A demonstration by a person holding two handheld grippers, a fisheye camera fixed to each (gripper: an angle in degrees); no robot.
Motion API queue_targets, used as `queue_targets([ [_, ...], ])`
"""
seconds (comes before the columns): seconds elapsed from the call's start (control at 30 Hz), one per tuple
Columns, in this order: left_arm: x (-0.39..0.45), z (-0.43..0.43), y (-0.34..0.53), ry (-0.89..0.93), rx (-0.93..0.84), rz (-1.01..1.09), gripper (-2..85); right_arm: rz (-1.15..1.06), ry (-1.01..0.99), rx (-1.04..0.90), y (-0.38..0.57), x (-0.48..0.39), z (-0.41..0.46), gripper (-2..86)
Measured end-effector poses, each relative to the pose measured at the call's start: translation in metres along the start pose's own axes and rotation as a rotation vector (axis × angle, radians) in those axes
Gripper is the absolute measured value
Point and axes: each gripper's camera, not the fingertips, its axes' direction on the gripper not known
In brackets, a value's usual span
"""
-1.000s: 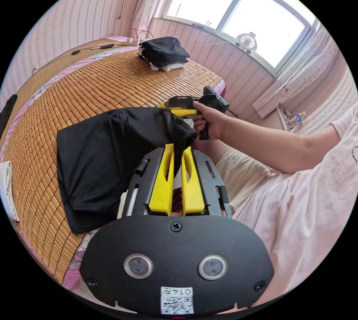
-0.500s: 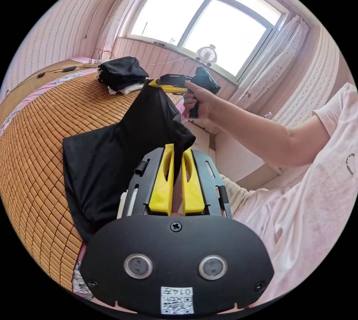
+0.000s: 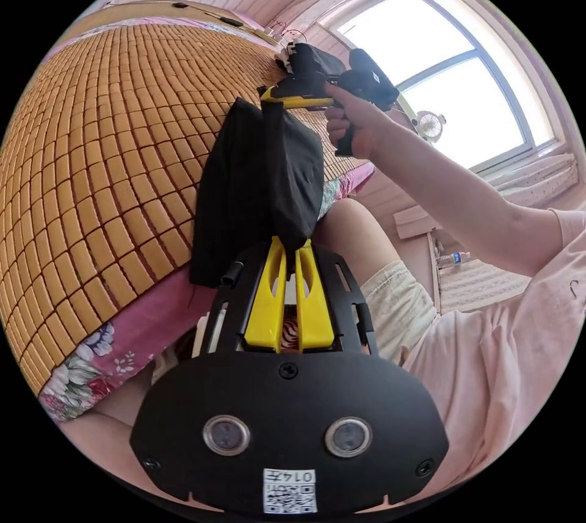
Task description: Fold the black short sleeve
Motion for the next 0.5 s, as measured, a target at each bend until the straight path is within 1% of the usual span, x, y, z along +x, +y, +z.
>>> queue_targets([
  [0.07, -0.011, -0.005, 0.003, -0.001, 0.006, -0.033, -0.8, -0.042, -0.008, -0.01, -0.005, -0.013, -0.001, 2.7],
  [0.17, -0.022, -0.012, 0.008, -0.044, -0.039, -0.048, -0.6, -0.104, -0.026, -0.028, -0.012, -0.03, -0.008, 3.2],
  [0.23, -0.015, -0.013, 0.012, -0.231, -0.132, 0.015, -0.2, -0.213, -0.073, -0.033, -0.015, -0.044, -0.019, 3.6],
  [0.3, -0.015, -0.013, 0.016, -0.346, -0.198, 0.009, 0.6, -0.28, -0.069, -0.031, -0.017, -0.053, -0.03, 4.1],
  [0.37, -0.015, -0.018, 0.021, -0.359, -0.219, 0.011, 2.9, -0.319, 0.008, -0.025, -0.02, -0.058, -0.04, 5.5],
  [0.43, -0.01, -0.032, 0.026, -0.321, -0.173, 0.021, 5.3, -0.362, 0.139, -0.032, -0.025, -0.063, -0.049, 8.4],
  [0.5, -0.004, -0.04, 0.028, -0.319, -0.137, 0.032, 7.2, -0.398, 0.21, -0.05, -0.029, -0.067, -0.052, 11.0],
])
